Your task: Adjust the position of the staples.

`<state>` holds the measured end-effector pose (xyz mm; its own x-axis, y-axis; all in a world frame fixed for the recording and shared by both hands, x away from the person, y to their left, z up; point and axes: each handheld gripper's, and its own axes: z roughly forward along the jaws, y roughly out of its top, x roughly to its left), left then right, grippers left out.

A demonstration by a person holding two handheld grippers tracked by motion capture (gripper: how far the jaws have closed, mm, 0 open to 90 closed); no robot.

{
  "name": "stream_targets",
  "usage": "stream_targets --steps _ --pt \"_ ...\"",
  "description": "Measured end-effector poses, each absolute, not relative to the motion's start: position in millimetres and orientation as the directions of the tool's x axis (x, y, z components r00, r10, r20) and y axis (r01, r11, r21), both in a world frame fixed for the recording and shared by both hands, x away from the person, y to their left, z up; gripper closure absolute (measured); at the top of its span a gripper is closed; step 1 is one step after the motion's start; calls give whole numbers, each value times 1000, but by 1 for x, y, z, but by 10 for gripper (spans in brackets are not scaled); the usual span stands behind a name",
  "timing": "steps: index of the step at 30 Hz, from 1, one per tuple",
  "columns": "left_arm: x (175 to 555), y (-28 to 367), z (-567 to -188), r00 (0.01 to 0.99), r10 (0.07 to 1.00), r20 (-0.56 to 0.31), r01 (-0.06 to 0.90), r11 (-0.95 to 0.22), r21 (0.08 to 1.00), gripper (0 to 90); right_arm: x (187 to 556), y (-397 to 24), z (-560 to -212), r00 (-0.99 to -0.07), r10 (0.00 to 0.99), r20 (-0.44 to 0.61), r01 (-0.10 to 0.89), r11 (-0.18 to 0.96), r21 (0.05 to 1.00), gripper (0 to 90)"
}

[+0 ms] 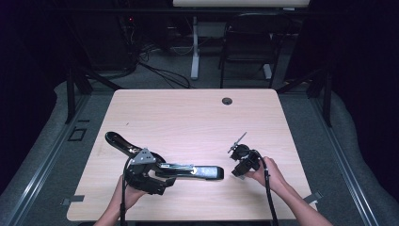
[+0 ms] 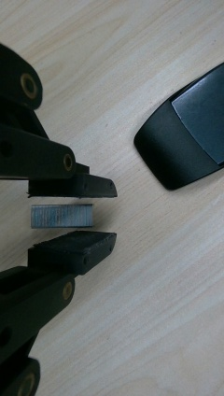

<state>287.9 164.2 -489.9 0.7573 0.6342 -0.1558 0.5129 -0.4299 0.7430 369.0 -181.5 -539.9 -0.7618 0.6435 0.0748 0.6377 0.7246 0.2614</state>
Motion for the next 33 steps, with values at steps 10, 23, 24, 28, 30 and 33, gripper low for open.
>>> stream_targets --steps 10,23,24,28,30,33 --pt "288 164 -490 762 631 -149 508 -438 742 42 370 -181 -542 -755 651 74 646 721 251 777" --pt "288 165 -489 765 627 -149 505 -440 743 43 369 -184 -534 -756 652 62 639 714 287 784" --pt "288 165 -489 765 626 -149 505 -440 743 43 369 -184 -533 -757 651 56 636 716 287 784" --pt "289 165 -489 770 621 -147 501 -444 743 43 369 -185 -531 -753 655 59 639 707 304 785" --pt "289 165 -488 770 620 -147 500 -445 743 43 368 -186 -530 -753 656 53 636 704 316 785" --pt "288 165 -488 770 622 -144 499 -445 744 43 367 -188 -525 -753 656 54 632 698 337 786"
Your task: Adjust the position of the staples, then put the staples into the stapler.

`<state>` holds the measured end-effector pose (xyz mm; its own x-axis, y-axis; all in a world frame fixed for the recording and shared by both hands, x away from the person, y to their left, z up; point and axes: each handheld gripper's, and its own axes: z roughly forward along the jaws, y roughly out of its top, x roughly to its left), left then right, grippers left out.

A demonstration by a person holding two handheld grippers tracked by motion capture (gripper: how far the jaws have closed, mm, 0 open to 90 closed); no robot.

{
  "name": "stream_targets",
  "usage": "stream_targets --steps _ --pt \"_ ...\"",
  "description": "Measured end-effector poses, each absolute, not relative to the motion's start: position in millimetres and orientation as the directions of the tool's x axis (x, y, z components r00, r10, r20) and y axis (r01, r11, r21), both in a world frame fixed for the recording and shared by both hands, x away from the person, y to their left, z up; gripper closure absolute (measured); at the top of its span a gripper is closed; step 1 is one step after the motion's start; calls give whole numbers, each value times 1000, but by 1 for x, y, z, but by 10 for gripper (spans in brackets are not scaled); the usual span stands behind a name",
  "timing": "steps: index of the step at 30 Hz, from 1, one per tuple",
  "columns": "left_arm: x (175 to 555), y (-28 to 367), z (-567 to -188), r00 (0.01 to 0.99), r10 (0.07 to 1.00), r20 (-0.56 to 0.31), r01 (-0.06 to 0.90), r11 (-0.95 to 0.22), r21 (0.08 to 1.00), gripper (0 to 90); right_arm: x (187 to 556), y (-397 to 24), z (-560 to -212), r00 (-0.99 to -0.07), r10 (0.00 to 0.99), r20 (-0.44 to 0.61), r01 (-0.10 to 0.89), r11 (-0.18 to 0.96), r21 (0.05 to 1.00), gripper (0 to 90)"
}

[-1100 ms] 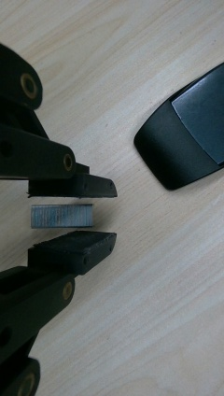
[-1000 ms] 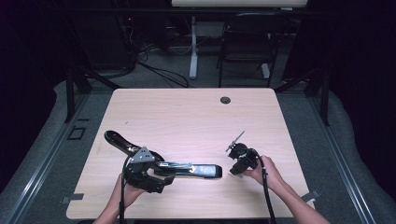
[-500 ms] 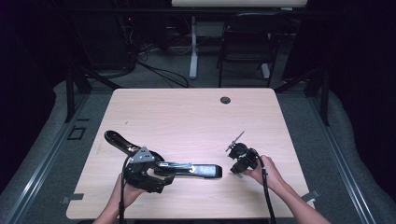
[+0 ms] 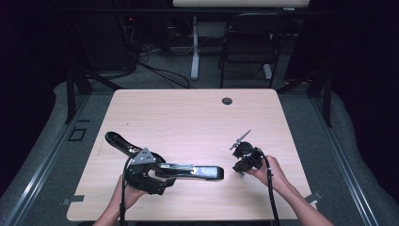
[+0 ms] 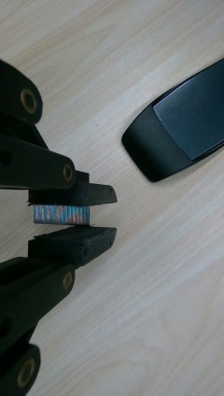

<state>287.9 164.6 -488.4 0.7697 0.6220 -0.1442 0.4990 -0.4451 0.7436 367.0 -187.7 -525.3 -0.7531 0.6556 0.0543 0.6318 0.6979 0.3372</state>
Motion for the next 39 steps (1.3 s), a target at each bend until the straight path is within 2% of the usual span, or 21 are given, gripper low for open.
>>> stream_targets --steps 18,30,39 --pt "287 166 -488 763 630 -146 503 -437 746 43 363 -187 -508 -778 627 45 574 679 457 785" --pt "285 167 -489 765 628 -143 502 -443 743 40 363 -176 -498 -800 599 12 525 691 497 785" --pt "276 184 -486 741 657 -144 510 -409 757 40 367 -172 -494 -804 595 11 515 685 515 785"
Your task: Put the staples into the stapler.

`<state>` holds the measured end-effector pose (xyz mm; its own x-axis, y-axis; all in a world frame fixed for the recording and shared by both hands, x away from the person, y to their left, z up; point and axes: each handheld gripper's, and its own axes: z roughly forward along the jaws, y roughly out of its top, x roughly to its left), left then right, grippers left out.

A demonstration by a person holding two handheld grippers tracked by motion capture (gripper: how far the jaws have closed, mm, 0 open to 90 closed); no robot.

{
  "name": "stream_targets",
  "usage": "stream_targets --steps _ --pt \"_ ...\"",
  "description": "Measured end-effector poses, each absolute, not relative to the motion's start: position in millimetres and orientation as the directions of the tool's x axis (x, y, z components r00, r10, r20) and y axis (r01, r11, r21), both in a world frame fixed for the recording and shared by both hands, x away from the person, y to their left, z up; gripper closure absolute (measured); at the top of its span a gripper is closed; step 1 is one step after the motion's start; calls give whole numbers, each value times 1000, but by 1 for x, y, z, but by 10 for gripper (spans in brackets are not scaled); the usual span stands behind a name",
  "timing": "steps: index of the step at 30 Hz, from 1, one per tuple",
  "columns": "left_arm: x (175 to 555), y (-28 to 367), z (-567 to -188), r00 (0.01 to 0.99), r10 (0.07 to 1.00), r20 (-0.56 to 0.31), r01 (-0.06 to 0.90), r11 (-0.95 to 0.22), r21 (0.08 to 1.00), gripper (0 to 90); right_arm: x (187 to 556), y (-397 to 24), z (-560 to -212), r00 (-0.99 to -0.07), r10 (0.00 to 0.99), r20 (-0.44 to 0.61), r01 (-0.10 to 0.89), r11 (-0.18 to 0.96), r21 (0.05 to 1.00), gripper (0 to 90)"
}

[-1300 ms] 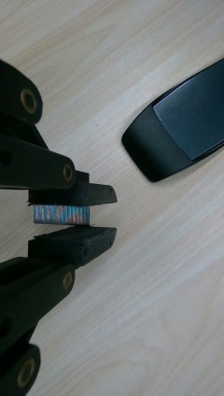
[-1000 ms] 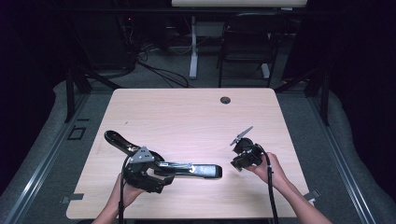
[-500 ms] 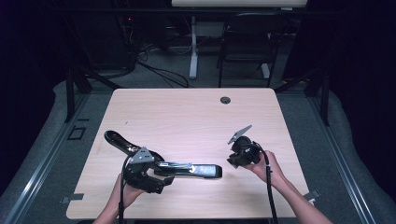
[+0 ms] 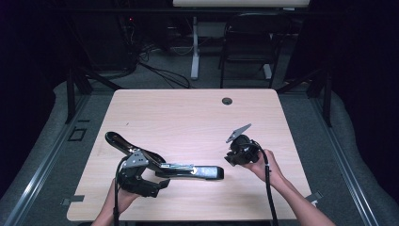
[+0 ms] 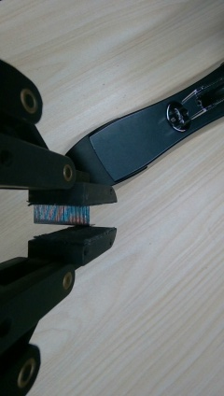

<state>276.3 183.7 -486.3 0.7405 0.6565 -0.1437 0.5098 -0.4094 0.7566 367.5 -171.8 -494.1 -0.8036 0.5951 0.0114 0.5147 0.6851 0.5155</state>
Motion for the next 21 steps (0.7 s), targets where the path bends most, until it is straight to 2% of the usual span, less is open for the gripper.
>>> stream_targets --steps 8,15,21 --pt "268 207 -483 701 691 -175 547 -364 754 46 371 -160 -496 -820 572 4 494 705 509 785" --pt "266 229 -483 604 773 -191 596 -279 753 60 373 -159 -495 -823 568 3 492 709 505 785" --pt "266 237 -483 531 831 -169 618 -243 748 91 374 -156 -495 -825 565 6 489 709 508 785"
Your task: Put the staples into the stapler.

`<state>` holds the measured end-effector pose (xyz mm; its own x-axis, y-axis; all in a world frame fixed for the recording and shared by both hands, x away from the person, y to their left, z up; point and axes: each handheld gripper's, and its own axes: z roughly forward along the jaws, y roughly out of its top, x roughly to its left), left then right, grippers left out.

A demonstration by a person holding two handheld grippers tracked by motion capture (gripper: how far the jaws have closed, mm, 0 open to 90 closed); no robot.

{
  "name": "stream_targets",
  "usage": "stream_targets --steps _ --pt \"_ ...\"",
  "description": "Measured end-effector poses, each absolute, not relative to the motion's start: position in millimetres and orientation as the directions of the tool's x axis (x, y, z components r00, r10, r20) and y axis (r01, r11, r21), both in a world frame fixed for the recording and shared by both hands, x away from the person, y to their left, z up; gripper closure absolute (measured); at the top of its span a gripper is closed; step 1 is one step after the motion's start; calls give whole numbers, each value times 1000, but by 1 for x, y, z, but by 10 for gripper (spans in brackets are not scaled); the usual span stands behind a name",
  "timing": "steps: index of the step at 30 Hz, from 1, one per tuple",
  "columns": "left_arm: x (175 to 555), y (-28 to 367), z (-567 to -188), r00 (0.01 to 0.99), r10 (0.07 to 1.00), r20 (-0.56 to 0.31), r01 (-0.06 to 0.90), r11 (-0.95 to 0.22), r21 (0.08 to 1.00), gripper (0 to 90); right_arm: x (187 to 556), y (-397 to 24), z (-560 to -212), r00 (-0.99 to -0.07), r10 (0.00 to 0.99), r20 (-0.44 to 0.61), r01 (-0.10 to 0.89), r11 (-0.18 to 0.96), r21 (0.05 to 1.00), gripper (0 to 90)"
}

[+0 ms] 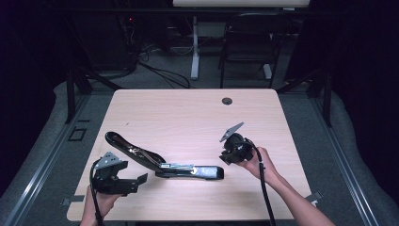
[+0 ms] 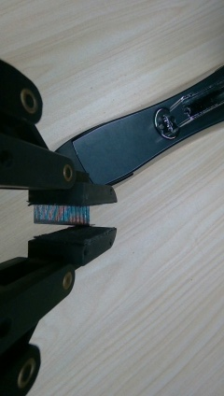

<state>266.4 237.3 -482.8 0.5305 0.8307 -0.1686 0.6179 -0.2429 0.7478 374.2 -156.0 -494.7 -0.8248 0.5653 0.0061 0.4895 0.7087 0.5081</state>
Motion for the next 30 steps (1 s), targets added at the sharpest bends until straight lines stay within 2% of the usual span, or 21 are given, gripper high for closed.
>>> stream_targets --steps 3,7,12,15,17,21,26,30 --pt "266 242 -480 482 861 -160 614 -202 763 110 374 -156 -495 -823 568 9 490 702 517 785" --pt "265 251 -474 398 906 -144 563 -117 818 123 374 -156 -494 -827 563 7 486 707 513 785" --pt "271 259 -468 338 929 -150 509 -47 859 173 374 -152 -494 -834 552 9 481 717 505 785" --pt "275 259 -467 310 938 -152 503 -27 864 250 376 -147 -494 -838 546 7 473 718 511 785" --pt "277 258 -465 306 940 -152 488 -18 872 261 377 -145 -492 -843 538 4 465 725 509 785" --pt "280 255 -463 305 943 -132 420 -9 907 345 380 -139 -491 -850 526 0 452 730 512 785" --pt "283 254 -464 281 950 -134 403 9 915 430 384 -130 -489 -859 512 -1 435 731 525 785" --pt "283 255 -466 252 958 -137 406 24 914 540 386 -123 -486 -871 492 -5 414 738 533 785"
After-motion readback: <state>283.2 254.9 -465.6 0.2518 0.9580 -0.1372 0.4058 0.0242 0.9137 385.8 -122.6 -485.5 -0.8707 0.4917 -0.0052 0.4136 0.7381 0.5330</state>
